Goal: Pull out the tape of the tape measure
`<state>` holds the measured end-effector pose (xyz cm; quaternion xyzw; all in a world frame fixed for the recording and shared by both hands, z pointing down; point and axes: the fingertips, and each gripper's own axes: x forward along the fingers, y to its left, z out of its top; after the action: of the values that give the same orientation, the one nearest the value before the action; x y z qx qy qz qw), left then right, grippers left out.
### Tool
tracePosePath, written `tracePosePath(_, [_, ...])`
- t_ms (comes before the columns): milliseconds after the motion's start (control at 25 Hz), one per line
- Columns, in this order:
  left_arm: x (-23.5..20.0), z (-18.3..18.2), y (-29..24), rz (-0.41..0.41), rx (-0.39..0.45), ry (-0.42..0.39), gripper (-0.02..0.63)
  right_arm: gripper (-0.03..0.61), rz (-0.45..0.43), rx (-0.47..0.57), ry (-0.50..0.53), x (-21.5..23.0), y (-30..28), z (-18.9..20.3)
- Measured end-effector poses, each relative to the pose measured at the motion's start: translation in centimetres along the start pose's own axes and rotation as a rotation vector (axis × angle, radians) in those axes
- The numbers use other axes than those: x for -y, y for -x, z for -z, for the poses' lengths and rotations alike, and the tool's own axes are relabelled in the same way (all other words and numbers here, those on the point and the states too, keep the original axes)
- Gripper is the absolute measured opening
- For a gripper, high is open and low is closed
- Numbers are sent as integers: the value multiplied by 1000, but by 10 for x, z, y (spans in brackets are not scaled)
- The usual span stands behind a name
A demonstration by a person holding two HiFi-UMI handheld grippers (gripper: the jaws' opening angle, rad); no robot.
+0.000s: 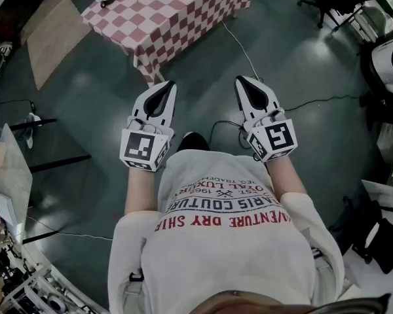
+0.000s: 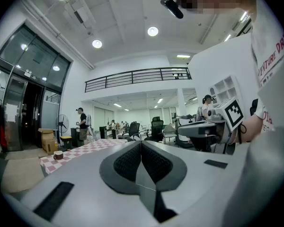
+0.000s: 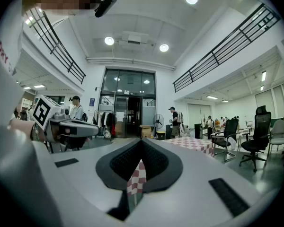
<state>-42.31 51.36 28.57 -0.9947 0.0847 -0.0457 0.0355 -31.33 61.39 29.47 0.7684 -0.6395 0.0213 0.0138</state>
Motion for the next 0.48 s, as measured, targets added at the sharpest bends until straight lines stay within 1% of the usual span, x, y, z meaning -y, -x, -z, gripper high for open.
tracePosePath(280, [-2, 2, -11, 12, -12, 7, 17, 28, 17, -18, -9, 9, -5, 4])
tracePosePath(480, [-1, 5, -27, 43, -26, 17, 17, 28, 43, -4, -39, 23, -5, 2])
